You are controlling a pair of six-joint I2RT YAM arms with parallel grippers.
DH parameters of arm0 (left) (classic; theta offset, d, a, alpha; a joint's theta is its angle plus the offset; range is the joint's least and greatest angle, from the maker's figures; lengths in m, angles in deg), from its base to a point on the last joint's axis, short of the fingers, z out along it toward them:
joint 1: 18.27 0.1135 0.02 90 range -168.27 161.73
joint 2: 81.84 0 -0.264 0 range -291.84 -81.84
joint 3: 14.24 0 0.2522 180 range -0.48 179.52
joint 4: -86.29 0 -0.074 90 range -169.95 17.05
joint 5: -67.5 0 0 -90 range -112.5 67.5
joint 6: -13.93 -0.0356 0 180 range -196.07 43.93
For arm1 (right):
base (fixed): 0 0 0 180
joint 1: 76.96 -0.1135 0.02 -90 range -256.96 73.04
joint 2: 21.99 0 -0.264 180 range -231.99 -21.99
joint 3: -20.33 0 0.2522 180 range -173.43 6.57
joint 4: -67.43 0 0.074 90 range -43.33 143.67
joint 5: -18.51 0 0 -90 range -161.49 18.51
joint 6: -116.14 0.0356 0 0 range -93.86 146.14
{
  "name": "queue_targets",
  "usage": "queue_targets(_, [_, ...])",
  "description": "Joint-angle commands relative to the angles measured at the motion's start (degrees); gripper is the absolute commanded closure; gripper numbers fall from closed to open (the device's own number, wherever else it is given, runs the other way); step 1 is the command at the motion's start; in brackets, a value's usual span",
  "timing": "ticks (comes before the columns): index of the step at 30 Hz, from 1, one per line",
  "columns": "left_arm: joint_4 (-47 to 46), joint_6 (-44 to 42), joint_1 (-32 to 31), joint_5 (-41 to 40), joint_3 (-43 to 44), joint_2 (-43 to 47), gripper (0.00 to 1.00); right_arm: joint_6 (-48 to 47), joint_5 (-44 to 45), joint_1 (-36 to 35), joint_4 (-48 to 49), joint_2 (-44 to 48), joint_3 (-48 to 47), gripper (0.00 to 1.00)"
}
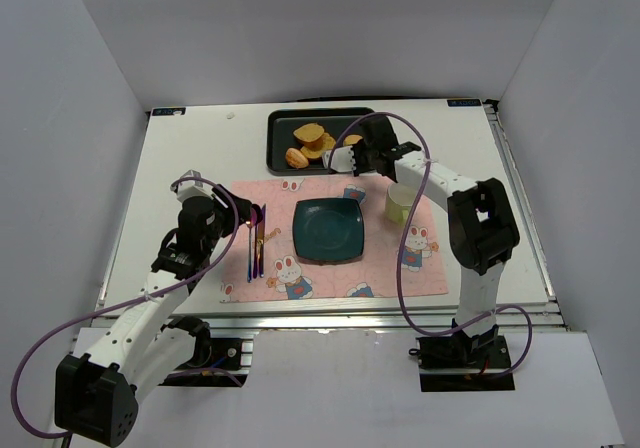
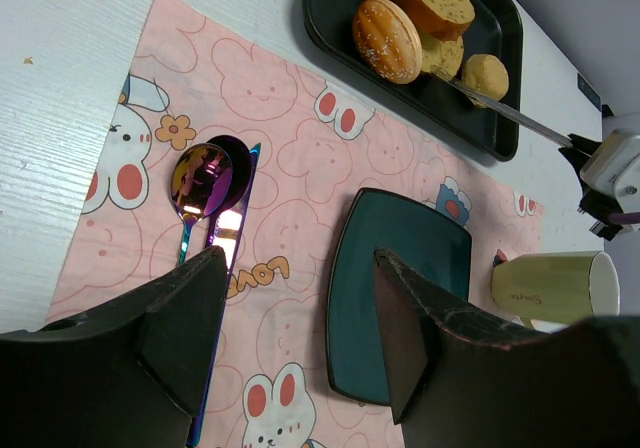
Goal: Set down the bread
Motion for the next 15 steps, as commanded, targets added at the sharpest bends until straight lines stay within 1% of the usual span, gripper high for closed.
queue_targets(1, [-0.6,0.0,-0.1,-0.3,0.7,0.8,0.30,-0.2,-0.1,-0.2,0.2,0.5,-1.5,0.89])
queue_targets(3, [-0.7,0.0,-0.1,-0.3,0.7,0.8,0.30,1.4,-1.0,0.2,-0.8,1.4,-1.7,0.96])
queue_targets(5, [-0.7,0.0,-0.1,-0.2,0.8,0.8,0.30,3.9,-2.0,0.7,-1.1,3.4,-1.6,0.99])
queue_targets(8, [-1.4,-0.1,-0.1,0.2,0.8,0.6,0.30,8.6,-4.0,1.5,-3.4,6.6,-2.8,1.00])
queue_targets(12, [-2.1,-0.3,-0.1,0.7,0.8,0.1,0.30,14.6,-9.2,2.4,-9.5,9.3,-5.1,1.00])
queue_targets(13, [-2.2,-0.3,-0.1,0.7,0.9,0.1,0.30,15.5,-10.6,2.6,-11.5,10.6,-4.7,1.00])
queue_targets(15, [-2.3,-0.3,-0.1,0.9,1.1,-0.2,0.30,17.6,-12.1,2.8,-12.5,12.2,-2.5,1.00])
